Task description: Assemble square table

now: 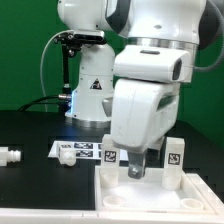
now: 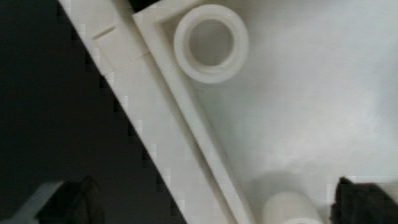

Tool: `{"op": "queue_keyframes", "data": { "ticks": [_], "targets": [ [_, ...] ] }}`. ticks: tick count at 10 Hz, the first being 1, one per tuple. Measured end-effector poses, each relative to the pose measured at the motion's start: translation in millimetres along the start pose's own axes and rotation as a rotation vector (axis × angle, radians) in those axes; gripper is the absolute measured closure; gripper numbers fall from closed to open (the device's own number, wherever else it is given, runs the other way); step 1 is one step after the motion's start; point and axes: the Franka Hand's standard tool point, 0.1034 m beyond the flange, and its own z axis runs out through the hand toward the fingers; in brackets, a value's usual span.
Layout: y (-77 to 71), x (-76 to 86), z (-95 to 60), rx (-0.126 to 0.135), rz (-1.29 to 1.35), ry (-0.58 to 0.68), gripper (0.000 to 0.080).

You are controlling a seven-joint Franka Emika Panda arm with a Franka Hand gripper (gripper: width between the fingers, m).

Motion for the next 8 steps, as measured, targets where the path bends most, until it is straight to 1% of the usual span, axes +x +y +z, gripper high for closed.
{"op": "queue_keyframes", "data": {
  "ticks": [1, 2, 3, 4, 5, 8],
  "targets": [
    [-1.7, -13.3, -14.0, -0.007, 0.007, -0.003, 0.0151],
    [-5.9, -35.7, -26.3, -0.008, 0.036, -0.015, 0.0151],
    [-13.4, -53.7, -34.3, -0.004, 0.071, -0.027, 0.0151],
    [-15.8, -59.0, -36.0, -0.010, 0.080, -0.024, 0.0151],
    [-11.5, -58.4, -31.8, -0.022, 0.072, -0.015, 0.0151],
    [-12.8, -58.7, -30.2, -0.018, 0.073, -0.018, 0.0151]
  ]
}}
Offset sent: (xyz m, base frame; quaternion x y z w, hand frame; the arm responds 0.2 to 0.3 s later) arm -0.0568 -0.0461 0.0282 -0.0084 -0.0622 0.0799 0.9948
